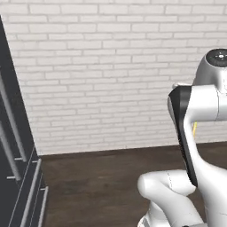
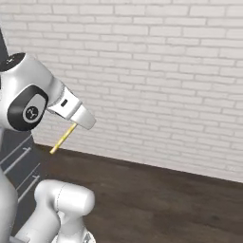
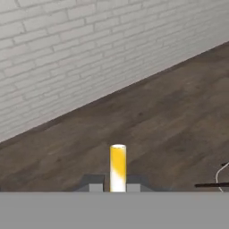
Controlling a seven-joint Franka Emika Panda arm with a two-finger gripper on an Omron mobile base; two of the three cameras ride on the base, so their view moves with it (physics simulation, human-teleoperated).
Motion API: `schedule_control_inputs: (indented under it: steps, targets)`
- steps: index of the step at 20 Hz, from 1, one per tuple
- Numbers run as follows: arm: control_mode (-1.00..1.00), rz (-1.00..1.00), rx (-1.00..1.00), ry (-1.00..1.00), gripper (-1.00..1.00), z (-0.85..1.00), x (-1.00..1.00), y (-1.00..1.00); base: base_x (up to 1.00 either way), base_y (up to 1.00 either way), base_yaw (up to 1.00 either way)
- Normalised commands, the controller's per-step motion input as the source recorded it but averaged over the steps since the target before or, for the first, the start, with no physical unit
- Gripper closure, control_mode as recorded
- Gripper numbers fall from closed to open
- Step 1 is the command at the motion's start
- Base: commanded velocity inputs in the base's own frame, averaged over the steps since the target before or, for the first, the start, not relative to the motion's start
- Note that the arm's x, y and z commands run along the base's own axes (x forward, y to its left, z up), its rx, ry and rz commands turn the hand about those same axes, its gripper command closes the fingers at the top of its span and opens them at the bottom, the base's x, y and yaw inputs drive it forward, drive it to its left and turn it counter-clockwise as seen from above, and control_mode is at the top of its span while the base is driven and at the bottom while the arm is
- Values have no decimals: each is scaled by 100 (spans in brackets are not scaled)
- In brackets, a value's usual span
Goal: Take a straw from the drawer in front and place it inside the glass cup on the dining counter.
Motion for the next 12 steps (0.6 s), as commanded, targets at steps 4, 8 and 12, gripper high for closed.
schedule_control_inputs:
  steps: [4, 8, 12]
  targets:
    - [100, 0, 0, 0, 100, 0, 0, 0, 91, 0, -53]
    - [100, 0, 0, 0, 100, 0, 0, 0, 76, 0, -60]
    - [100, 0, 0, 0, 100, 0, 0, 0, 69, 0, -62]
